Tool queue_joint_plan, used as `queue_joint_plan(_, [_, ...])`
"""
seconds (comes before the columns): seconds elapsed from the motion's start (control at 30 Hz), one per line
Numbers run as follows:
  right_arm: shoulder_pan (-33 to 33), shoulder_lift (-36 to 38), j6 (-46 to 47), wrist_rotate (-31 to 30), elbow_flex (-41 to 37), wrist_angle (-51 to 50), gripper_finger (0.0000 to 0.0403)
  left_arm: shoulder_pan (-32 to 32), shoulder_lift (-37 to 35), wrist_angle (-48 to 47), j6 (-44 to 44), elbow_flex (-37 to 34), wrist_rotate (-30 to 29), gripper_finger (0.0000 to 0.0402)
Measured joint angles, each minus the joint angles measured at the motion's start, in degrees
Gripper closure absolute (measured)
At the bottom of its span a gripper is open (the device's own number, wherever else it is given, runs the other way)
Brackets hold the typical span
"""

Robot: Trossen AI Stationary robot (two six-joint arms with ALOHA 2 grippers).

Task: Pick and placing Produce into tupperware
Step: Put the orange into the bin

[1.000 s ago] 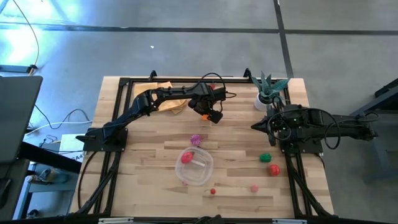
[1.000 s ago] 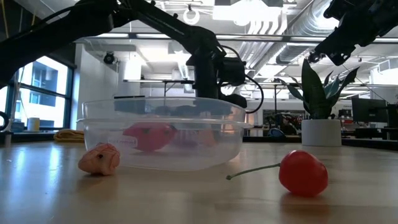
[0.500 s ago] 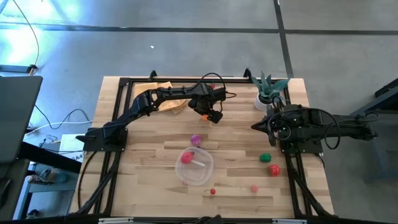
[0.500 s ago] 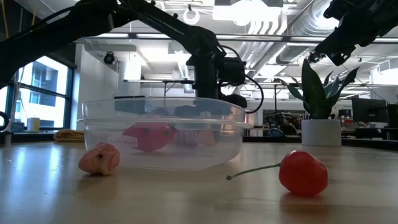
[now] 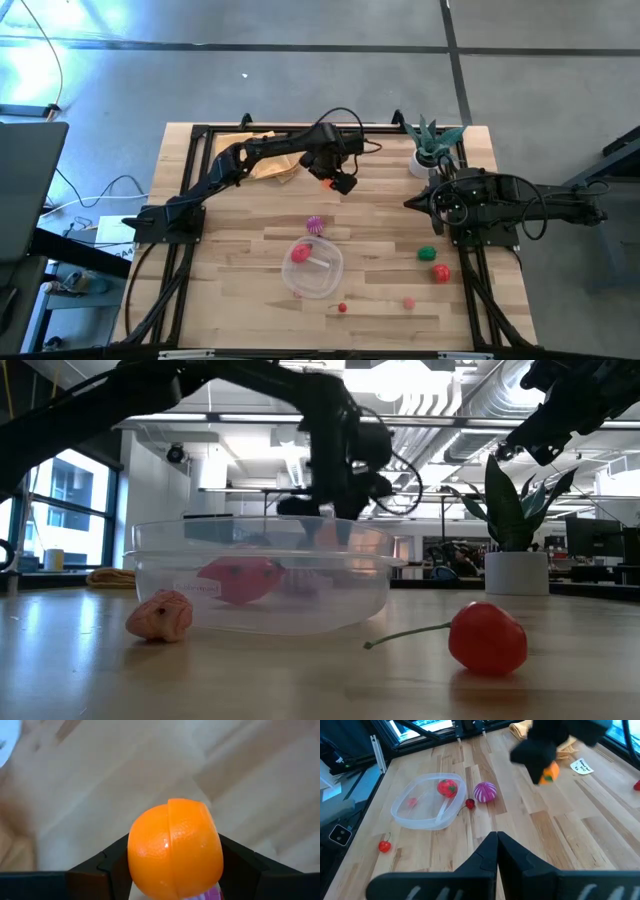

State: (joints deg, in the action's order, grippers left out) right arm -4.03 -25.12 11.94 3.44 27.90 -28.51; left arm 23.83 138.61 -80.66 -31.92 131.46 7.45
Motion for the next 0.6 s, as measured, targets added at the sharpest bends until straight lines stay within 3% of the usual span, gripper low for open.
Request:
queue_joint_plan(0.07, [0.00,0.00,0.00,0.00,0.00,0.00,0.0402,-1.10,-0.27,-4.02,-0.04,3.69,0.20,0.0187])
queue_joint_plan(0.27, [0.01,-0.01,0.00,0.01,0.00,-0.01,0.0402,-6.16,-7.78,-6.15,-4.56,2.08,-0.21,0.0189])
queue_joint_plan(0.6, [0.00,0.01,0.00,0.02,0.00,-0.55,0.0402,-20.32,-13.93,-9.35,-10.85,2.07,-7.03,0.0190])
